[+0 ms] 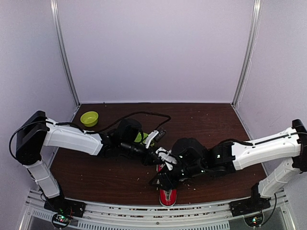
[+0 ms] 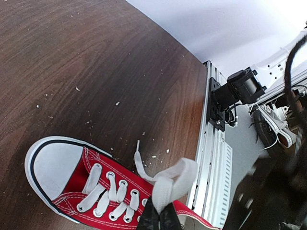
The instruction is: Tie the shoes
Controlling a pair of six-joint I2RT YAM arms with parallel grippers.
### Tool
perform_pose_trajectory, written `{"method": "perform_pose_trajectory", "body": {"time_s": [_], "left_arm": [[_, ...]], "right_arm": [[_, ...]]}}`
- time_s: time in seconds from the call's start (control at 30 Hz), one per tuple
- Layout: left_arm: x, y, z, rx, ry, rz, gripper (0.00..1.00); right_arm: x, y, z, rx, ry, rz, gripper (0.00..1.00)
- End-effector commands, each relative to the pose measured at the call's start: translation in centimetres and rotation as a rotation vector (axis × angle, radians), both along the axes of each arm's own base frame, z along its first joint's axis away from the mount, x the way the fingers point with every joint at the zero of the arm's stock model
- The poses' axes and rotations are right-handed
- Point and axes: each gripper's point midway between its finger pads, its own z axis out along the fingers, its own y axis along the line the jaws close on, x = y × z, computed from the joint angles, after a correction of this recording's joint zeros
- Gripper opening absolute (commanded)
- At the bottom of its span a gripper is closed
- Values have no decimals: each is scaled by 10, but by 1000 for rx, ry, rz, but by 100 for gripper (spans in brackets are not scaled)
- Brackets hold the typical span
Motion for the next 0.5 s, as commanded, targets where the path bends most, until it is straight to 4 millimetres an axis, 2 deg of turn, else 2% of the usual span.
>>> {"method": "perform_pose_trajectory", "body": {"time_s": [0.0,0.07,0.17,0.27,0.47], "left_arm": [[-2,0,16,-44,-43,-24,0],[-2,0,16,-45,-44,-26,0],[-3,0,17,-51,-46,-30,0],[-4,-1,19,-59,-45,-37,0],[-5,-1,20,-64,-47,-46,0]], "right_arm": [[16,-35,26,26,-77,-75,59],[23,-47,38,80,-93,-108,67],[38,-66,45,150,-103,-181,75],[52,-75,40,191,-102,-234,78],[70,-80,20,287,-62,-221,78]]}}
